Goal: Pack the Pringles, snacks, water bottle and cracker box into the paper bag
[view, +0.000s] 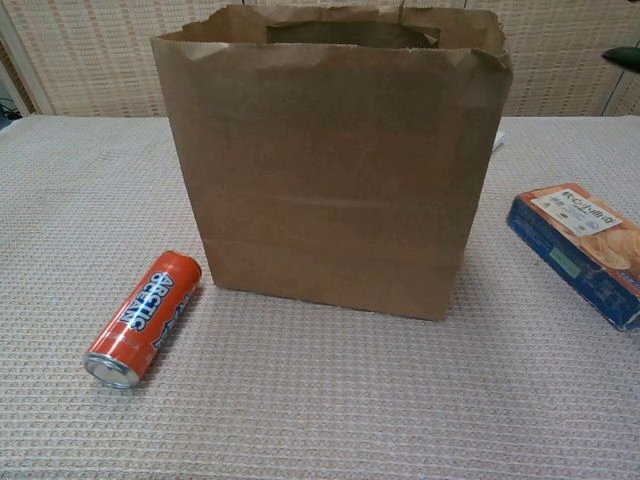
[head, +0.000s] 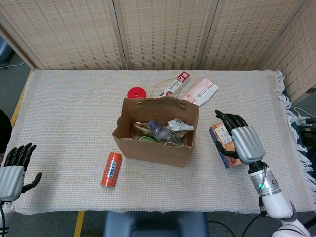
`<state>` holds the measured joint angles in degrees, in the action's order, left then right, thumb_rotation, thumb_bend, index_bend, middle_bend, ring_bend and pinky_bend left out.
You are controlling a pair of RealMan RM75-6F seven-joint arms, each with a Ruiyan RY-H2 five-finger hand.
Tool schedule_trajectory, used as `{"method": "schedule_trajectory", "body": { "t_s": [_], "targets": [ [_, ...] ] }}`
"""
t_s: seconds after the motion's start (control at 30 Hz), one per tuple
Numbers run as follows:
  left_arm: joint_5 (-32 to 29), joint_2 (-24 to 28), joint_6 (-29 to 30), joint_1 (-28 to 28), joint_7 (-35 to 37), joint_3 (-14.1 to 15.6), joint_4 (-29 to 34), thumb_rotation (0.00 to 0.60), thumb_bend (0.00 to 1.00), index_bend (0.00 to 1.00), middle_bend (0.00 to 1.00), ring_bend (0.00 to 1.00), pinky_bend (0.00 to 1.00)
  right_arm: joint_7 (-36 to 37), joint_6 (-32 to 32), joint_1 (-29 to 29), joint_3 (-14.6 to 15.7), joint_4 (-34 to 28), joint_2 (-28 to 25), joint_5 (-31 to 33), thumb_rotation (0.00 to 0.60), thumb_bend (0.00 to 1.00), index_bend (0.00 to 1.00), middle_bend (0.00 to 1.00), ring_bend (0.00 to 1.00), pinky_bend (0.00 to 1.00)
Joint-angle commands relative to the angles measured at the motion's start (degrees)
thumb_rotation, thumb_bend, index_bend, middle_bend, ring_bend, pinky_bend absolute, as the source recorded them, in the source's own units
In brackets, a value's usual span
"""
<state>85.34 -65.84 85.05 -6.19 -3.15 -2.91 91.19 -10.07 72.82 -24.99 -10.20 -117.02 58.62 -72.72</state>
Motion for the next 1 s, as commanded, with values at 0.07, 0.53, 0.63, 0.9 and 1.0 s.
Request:
{"method": "schedule_trajectory", "body": {
  "t_s": [0.07, 0.53, 0.63, 0.9, 1.0],
  "targets": [
    [-0.03, -0.05, 0.06, 0.03, -0.2, -0.02, 0.05, 0.6, 0.35, 0.0, 0.0, 0.0, 0.0, 3.37, -3.15, 3.12, 3.84, 8.17, -1.43, 2.4, 0.6, 0.72, 0.0, 0.16, 0.11, 0.14],
    [-0.11, -0.06, 0.0, 0.01, -0.14, -0.07, 0.05, 0.6, 0.35, 0.0, 0.0, 0.0, 0.0, -1.47, -13.79, -0.51, 5.29, 21.96, 1.39, 8.43, 0.6, 0.27, 0.0, 0.12, 0.04, 0.1],
    [-0.11, -0.03, -0.02, 0.02, -0.01, -0.06, 0.04, 0.6, 0.35, 0.0, 0.0, 0.0, 0.0, -3.17, -13.3, -0.77, 5.46, 22.6, 0.97, 7.02, 0.6, 0.19, 0.0, 0.11, 0.03, 0.09],
    [-0.01, 0.02, -0.02, 0.03, 0.14, -0.01, 0.0, 0.6, 0.35, 0.0, 0.0, 0.0, 0.0, -8.27, -18.53, -0.87, 8.1, 19.63, -0.45, 14.47, 0.6, 0.66, 0.0, 0.11, 0.04, 0.17],
    [0.03, 0.02, 0.02, 0.05, 0.17, 0.0, -0.03, 0.6, 0.35, 0.0, 0.0, 0.0, 0.0, -12.16, -20.52, -1.57, 9.79, 20.21, 0.26, 17.6, 0.6, 0.74, 0.0, 0.11, 0.04, 0.17]
  ]
}}
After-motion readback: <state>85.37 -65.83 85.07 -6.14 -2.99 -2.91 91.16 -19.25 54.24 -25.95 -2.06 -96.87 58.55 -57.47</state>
